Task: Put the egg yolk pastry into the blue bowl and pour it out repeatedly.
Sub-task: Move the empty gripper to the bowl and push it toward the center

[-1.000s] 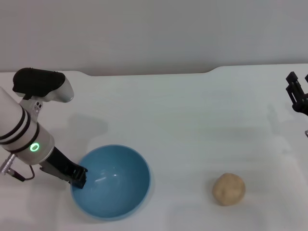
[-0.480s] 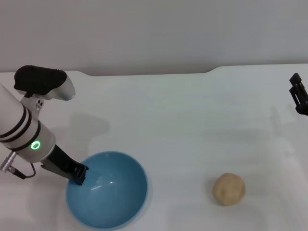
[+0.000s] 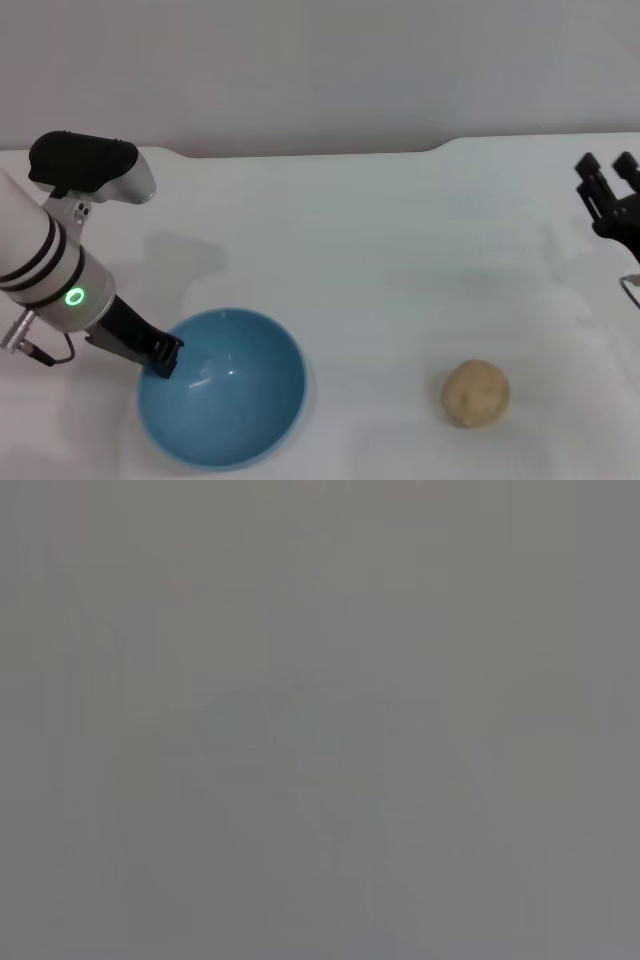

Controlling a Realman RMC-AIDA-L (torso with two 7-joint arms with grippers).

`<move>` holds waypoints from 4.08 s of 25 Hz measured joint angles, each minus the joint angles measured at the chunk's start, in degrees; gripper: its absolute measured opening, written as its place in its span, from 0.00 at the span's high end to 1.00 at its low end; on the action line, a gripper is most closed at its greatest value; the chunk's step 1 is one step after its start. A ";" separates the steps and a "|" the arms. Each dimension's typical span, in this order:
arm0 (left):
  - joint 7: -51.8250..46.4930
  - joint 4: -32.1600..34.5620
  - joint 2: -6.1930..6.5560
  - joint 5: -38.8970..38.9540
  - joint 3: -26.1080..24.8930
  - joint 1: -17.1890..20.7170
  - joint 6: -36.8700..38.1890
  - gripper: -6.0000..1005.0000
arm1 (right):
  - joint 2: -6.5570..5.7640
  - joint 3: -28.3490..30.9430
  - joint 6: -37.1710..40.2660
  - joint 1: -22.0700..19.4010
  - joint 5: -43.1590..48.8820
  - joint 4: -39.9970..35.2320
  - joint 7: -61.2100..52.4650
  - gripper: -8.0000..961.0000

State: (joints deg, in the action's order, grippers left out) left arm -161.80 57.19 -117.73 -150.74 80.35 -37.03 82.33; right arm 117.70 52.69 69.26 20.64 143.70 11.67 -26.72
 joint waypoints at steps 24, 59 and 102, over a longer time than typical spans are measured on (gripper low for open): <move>-0.28 -1.20 -0.12 -0.03 -0.15 -1.45 0.00 1.00 | -11.78 -38.49 5.40 22.60 23.37 -12.74 -90.64 0.51; 1.74 -1.13 -0.12 -0.25 0.17 -3.15 -0.99 1.00 | -2.12 -90.08 28.76 28.29 7.01 -57.05 -122.55 0.51; 1.51 -1.38 -0.13 -0.26 0.24 -5.52 -2.26 1.00 | -5.56 -88.93 27.32 17.92 -18.32 -47.46 -126.24 0.51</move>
State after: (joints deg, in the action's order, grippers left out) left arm -160.29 55.80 -117.86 -151.00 80.58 -42.54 80.07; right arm 112.14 -36.23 96.58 38.56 125.38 -35.79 -152.96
